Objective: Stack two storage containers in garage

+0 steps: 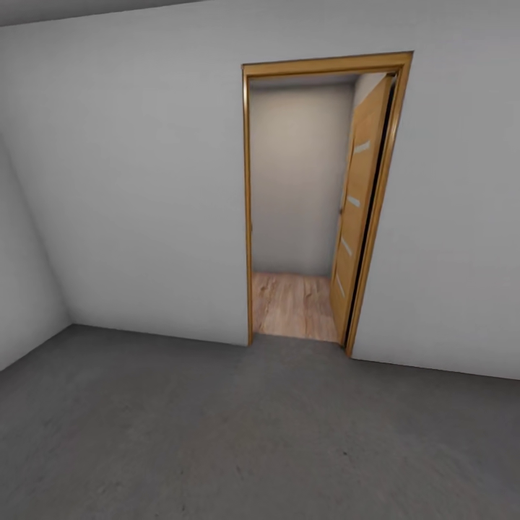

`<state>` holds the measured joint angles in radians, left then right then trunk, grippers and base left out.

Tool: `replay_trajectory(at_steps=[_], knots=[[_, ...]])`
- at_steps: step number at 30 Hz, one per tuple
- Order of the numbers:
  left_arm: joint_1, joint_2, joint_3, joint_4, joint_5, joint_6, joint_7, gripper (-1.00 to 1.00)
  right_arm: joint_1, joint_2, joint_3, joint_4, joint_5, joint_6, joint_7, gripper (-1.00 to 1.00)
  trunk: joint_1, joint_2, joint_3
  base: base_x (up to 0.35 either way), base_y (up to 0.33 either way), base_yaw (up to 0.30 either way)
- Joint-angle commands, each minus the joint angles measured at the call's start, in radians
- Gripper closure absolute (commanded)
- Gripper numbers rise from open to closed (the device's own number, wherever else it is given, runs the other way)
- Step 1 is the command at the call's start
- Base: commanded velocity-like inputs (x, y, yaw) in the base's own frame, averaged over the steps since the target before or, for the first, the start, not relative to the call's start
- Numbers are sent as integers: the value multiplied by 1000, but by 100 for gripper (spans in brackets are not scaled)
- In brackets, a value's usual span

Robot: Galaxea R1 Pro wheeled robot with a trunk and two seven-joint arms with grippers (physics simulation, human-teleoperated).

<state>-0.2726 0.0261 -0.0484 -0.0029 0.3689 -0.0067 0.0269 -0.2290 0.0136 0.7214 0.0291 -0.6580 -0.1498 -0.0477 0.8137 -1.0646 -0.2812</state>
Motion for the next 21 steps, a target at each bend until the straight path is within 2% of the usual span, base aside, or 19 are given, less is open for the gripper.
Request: replay_trajectory(at_steps=[1, 9, 21], knots=[[0, 0, -5, 0, 6, -1, 3, -100, -1, 1, 8, 3, -6, -5, -1, -100, 1, -1, -1, 321, 0, -22], [0, 0, -5, -1, 5, -2, 2, -100, -1, 2, 8, 3, -6, -5, -1, -100, 1, -1, -1, 321, 0, -151], [0, 1, -5, 0, 6, 1, 2, -100, -1, 2, 9, 3, -6, -1, -3, -100, 1, -1, -1, 317, -71, -20]])
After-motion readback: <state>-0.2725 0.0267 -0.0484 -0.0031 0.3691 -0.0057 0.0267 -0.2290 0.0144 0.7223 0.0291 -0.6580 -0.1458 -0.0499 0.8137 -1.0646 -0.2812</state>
